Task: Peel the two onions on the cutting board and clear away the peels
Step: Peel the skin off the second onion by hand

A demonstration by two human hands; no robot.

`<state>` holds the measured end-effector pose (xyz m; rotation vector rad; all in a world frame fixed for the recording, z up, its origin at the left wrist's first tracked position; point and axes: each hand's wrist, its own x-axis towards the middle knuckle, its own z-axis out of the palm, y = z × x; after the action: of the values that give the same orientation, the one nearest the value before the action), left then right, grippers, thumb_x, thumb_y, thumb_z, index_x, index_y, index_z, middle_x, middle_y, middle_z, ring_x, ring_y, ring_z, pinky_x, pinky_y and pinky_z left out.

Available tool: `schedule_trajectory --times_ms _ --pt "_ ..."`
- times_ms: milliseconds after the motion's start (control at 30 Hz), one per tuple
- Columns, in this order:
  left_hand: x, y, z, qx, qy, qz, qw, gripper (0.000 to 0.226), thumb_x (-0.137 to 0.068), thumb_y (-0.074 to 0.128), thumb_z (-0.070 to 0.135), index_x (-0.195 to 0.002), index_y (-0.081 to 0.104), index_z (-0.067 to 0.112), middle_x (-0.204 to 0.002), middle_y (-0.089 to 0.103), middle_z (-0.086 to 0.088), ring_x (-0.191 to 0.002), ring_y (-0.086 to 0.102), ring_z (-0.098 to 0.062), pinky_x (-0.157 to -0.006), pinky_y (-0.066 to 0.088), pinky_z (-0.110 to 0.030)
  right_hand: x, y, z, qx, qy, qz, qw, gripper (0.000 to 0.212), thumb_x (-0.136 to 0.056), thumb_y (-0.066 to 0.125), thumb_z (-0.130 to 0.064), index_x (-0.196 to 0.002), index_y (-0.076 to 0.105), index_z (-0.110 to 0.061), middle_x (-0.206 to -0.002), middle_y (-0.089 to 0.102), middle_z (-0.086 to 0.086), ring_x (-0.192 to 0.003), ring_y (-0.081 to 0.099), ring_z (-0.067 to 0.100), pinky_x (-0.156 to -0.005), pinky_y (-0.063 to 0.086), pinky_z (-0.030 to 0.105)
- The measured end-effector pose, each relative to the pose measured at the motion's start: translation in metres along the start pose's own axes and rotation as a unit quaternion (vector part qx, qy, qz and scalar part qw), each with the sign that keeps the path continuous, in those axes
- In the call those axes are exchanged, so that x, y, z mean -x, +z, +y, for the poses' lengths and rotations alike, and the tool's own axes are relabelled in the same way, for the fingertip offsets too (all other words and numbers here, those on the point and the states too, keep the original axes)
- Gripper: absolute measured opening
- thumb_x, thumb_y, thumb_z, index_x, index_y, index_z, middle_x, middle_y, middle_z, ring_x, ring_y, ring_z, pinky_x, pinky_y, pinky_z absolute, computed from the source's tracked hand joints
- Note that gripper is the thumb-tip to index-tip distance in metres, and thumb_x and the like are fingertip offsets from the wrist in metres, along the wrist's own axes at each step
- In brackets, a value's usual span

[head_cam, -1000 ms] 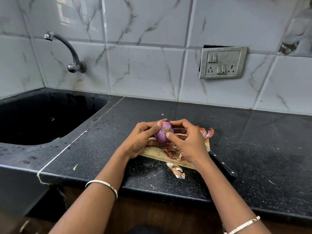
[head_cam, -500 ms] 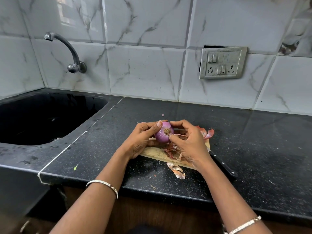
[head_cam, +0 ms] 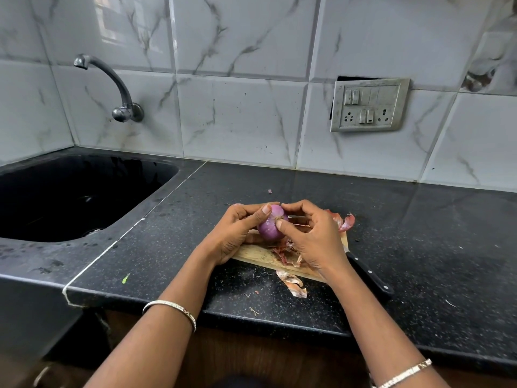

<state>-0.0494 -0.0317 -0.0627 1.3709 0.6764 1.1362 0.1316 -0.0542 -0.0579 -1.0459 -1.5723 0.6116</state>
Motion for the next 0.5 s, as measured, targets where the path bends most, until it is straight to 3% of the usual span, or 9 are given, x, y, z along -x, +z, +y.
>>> schedule_trajectory --times_ms 100,300,433,500 --pt "-0.0001 0.0011 -0.0005 0.007 -0.002 0.002 1.000 0.037 -0.099 0.059 0.021 -0.128 0.066 -0.002 -0.117 0.074 -0.019 -0.098 0.074 -0.024 -0.079 0.061 -0.033 0.0001 -0.0001 -0.0016 0.003 0.000 -0.005 1.000 0.021 -0.084 0.079 -0.015 -0.102 0.076 -0.024 -0.097 0.077 -0.011 -0.094 0.072 0.005 -0.086 0.059 0.031" --pt "-0.0008 0.0021 -0.0010 -0.008 0.002 0.007 1.000 0.043 -0.093 0.065 0.028 -0.127 0.067 0.003 -0.117 0.074 -0.016 -0.104 0.073 -0.027 -0.078 0.060 -0.029 0.0003 -0.0021 -0.0019 0.113 -0.012 0.008 0.994 0.034 -0.088 0.064 -0.003 -0.115 0.076 -0.018 -0.112 0.075 -0.007 -0.108 0.067 -0.002 -0.099 0.052 0.022" --pt "-0.0027 0.0006 -0.0039 -0.017 0.004 0.021 1.000 0.042 -0.092 0.067 0.028 -0.126 0.068 0.004 -0.121 0.072 -0.016 -0.111 0.071 -0.031 -0.083 0.061 -0.034 0.0022 -0.0023 -0.0036 0.147 -0.023 0.037 0.988 0.024 -0.092 0.068 -0.009 -0.112 0.078 -0.016 -0.106 0.077 -0.005 -0.101 0.069 0.001 -0.092 0.053 0.017" --pt "-0.0022 0.0001 -0.0042 -0.022 0.010 0.035 0.999 0.042 -0.090 0.072 0.029 -0.125 0.069 0.007 -0.120 0.073 -0.015 -0.112 0.070 -0.031 -0.086 0.061 -0.037 0.0038 -0.0022 -0.0064 0.168 -0.040 0.084 0.981 0.016 -0.092 0.070 -0.012 -0.104 0.079 -0.016 -0.093 0.078 -0.006 -0.086 0.071 0.005 -0.086 0.048 0.007"
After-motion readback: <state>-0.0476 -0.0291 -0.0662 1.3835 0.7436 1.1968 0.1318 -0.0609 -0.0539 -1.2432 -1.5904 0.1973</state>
